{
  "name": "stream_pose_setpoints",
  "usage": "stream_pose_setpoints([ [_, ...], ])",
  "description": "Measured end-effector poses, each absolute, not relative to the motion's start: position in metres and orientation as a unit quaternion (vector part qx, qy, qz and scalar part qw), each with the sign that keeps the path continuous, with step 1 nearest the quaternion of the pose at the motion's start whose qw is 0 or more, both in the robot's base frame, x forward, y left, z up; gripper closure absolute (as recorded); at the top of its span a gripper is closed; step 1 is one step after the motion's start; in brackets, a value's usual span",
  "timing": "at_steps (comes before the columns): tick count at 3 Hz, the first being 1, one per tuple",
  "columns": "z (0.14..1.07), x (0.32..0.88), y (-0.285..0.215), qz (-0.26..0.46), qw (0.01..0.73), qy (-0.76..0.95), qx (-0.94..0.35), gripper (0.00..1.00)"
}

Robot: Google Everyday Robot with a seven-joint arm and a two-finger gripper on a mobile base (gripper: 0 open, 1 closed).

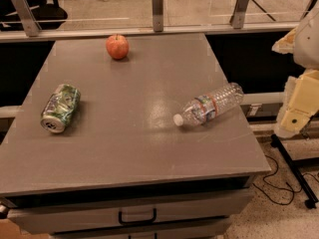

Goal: Move apple near water bottle

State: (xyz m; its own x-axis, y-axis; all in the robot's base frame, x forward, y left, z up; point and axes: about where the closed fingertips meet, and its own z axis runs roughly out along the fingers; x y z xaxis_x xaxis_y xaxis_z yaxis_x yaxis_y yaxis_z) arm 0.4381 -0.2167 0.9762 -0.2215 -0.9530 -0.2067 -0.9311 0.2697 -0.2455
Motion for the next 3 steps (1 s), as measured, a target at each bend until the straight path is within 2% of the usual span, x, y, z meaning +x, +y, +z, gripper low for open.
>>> stream_pose_setpoints([
  [2,0.970,0.459,-0.199,-0.021,0.184,0.772,-0.608,0.00],
  [3,0.966,0.505,-0.170,-0.008,0.227,0.761,-0.608,0.00],
])
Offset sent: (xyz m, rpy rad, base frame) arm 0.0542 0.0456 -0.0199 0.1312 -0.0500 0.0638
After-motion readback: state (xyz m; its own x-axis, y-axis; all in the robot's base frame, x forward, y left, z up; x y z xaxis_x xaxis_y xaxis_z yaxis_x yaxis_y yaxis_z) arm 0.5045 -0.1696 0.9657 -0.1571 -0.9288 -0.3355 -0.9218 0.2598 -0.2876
